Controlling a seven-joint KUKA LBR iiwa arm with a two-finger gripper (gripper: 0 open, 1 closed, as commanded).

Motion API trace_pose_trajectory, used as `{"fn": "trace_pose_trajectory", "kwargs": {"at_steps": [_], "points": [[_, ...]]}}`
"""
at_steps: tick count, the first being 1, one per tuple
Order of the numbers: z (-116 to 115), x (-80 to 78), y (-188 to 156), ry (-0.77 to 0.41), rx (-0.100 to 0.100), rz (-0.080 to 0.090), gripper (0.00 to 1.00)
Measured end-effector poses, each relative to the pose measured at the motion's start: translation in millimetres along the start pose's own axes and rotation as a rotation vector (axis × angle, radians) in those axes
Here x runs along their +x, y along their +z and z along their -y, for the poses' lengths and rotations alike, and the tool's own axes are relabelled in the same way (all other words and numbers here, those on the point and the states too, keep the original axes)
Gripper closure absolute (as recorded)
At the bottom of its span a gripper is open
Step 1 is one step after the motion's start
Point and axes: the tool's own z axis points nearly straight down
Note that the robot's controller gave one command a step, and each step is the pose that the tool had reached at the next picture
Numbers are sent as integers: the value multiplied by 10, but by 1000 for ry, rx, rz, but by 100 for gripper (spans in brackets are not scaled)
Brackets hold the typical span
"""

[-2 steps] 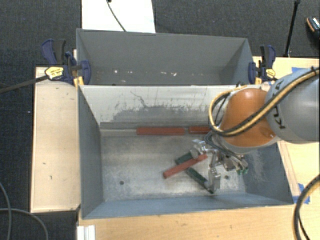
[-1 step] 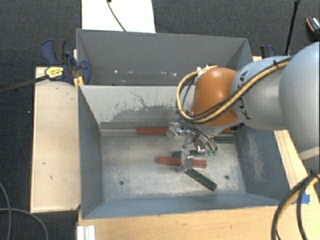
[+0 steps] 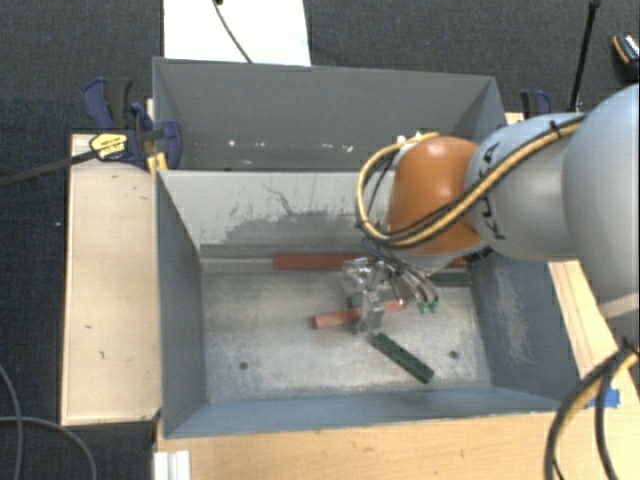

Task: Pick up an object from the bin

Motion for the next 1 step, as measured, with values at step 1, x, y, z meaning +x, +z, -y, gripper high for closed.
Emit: {"fn": "trace_pose_trajectory", "kwargs": {"at_steps": [1], "points": [[24,81,-1494,31,1,7,100]]}}
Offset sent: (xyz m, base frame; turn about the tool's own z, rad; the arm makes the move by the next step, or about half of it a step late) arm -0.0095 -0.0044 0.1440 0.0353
